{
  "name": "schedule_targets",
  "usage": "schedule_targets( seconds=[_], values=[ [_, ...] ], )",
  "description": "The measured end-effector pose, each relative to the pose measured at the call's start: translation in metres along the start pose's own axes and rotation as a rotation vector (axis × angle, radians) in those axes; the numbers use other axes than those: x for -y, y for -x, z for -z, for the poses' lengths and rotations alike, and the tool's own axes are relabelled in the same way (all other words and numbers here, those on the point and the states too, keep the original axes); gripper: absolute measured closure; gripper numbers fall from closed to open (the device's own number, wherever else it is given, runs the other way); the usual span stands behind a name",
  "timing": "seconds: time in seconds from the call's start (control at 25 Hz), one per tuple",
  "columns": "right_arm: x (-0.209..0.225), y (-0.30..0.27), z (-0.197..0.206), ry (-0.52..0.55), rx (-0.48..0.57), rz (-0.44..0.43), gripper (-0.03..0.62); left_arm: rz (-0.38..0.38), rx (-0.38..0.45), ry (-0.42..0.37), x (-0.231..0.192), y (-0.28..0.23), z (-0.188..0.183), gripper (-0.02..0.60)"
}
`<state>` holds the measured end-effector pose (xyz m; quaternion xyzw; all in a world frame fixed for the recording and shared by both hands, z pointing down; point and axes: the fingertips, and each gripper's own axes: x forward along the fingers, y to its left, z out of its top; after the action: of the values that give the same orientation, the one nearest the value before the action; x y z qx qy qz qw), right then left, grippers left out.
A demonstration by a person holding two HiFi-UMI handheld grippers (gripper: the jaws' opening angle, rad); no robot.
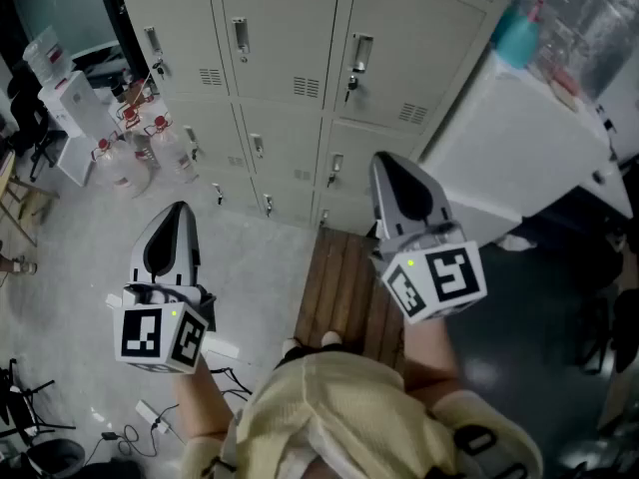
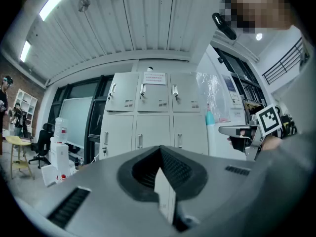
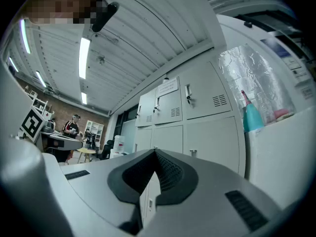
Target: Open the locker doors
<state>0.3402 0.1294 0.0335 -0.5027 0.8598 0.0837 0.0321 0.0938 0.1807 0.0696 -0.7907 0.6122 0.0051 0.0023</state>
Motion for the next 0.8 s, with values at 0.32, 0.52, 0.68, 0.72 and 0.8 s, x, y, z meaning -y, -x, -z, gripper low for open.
schedule_targets(
  seconds=[0.32,0.52,0.68,0.72,0.8],
  values=[
    [-0.012,-0.007,0.009,-0.040,-0.017,0.019,0.589,0.056,0.000,0.022,-0.010,-0.001,0.007,0.578],
    [-0.020,-0.013,0.012,-0.058,-0.021,0.026,0.589,0.085,0.014,0.008,-0.019,0.000,0.008,0.578],
    [-0.026,-0.017,0.016,-0.047,-0.035,0.048,0.589,0.117,-0.001,-0.007,-0.028,0.003,0.014,0.578],
    [-0.027,-0.017,0.017,-0.044,-0.037,0.055,0.589,0.126,-0.009,-0.009,-0.031,0.004,0.017,0.578],
    [-0.029,-0.018,0.018,-0.043,-0.041,0.069,0.588,0.145,-0.024,-0.014,-0.036,0.004,0.022,0.578]
  ],
)
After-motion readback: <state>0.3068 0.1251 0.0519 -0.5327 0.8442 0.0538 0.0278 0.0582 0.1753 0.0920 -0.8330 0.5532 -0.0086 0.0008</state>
